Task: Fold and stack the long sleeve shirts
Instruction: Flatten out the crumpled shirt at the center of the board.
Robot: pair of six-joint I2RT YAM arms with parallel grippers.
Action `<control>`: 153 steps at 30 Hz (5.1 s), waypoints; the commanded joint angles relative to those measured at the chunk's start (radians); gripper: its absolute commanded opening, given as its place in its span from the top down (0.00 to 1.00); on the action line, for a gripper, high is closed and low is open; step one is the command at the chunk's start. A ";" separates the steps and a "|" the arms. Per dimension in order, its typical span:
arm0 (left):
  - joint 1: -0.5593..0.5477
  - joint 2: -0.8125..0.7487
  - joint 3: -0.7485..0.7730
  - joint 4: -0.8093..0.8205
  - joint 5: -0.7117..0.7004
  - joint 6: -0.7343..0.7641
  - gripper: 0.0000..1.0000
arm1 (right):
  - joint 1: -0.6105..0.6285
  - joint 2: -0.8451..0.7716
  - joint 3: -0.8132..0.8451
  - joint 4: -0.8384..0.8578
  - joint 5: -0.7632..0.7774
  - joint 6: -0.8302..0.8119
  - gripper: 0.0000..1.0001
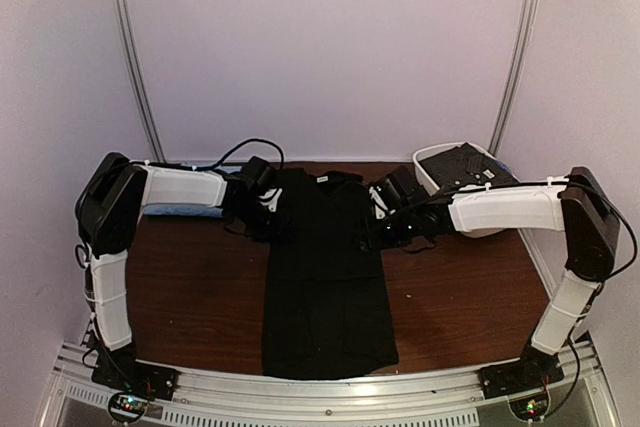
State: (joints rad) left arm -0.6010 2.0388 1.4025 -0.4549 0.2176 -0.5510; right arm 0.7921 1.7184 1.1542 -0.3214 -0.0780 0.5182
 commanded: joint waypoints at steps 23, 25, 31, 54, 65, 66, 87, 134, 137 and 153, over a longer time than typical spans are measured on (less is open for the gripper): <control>-0.019 0.044 0.055 0.101 0.071 -0.026 0.87 | -0.077 0.165 0.044 0.179 0.002 -0.033 0.32; -0.020 0.037 0.056 0.103 0.070 -0.026 0.92 | -0.078 0.178 0.054 0.177 0.009 -0.035 0.32; -0.022 0.002 0.048 0.102 0.051 -0.031 1.00 | -0.091 0.228 0.098 0.169 0.016 -0.042 0.31; -0.022 -0.084 -0.008 0.185 0.063 -0.070 1.00 | -0.074 0.356 0.208 0.106 0.019 -0.090 0.62; -0.020 -0.099 -0.033 0.200 0.064 -0.070 1.00 | -0.031 0.309 0.240 0.070 0.035 -0.087 0.46; -0.022 -0.100 -0.033 0.201 0.064 -0.070 1.00 | -0.019 0.300 0.244 0.068 0.038 -0.084 0.43; -0.020 -0.123 -0.043 0.214 0.052 -0.081 1.00 | 0.081 0.369 0.291 0.002 0.148 -0.012 0.54; 0.541 -0.279 0.424 -0.057 -0.115 0.031 1.00 | -0.598 0.033 0.623 -0.134 0.221 -0.213 1.00; 0.564 -0.269 0.445 -0.064 -0.113 0.039 1.00 | -0.635 0.001 0.612 -0.124 0.217 -0.213 1.00; 0.684 -0.216 0.630 -0.128 -0.100 0.080 1.00 | -0.829 0.056 0.735 -0.172 0.149 -0.215 1.00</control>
State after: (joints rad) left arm 0.0467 1.8030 1.9671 -0.5941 0.1127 -0.5026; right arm 0.0101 1.7447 1.8179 -0.4786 0.1055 0.3092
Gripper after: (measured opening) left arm 0.018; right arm 0.007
